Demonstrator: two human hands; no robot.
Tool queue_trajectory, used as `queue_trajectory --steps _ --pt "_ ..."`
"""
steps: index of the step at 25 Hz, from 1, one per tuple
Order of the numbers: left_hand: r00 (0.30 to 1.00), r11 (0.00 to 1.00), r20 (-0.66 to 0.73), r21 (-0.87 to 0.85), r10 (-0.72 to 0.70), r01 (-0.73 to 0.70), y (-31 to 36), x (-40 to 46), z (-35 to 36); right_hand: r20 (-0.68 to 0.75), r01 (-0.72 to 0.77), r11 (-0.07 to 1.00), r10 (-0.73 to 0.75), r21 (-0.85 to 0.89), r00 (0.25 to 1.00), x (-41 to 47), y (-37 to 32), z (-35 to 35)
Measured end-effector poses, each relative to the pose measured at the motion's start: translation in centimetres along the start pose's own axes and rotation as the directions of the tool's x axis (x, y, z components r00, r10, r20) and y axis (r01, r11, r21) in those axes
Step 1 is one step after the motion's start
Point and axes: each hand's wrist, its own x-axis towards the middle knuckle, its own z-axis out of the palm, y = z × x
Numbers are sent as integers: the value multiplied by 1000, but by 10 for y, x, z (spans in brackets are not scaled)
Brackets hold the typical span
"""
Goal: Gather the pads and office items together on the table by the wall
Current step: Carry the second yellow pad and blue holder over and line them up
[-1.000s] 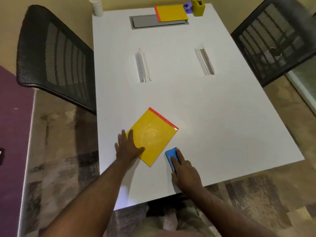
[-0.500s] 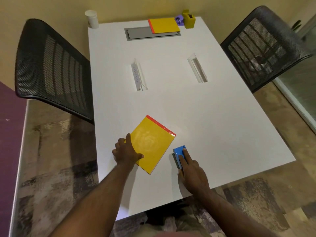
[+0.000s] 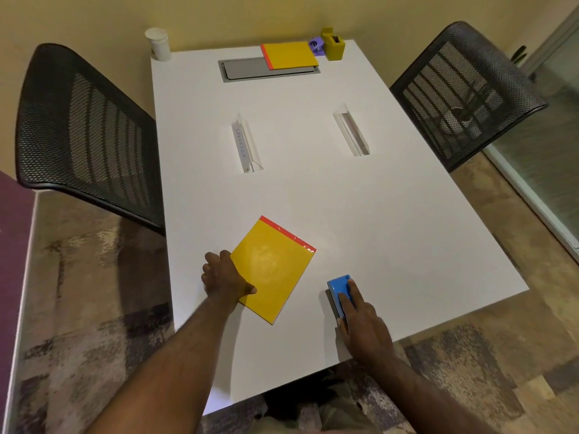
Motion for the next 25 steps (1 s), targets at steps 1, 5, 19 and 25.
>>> queue_trajectory --steps 1,5,19,25 --pt "1000 1000 3 -19 1 -1 0 -1 -1 -1 -2 1000 2 -1 1000 -1 0 0" --pt "1000 994 22 -106 -11 14 -3 -5 -1 -29 6 1000 -6 17 1000 -3 -1 -3" --pt "999 997 42 73 13 -16 -2 1 -7 -57 -40 999 42 30 997 -5 20 4" --pt "986 842 15 -523 165 -133 -36 -41 -11 -122 74 996 -67 47 990 -8 5 -18"
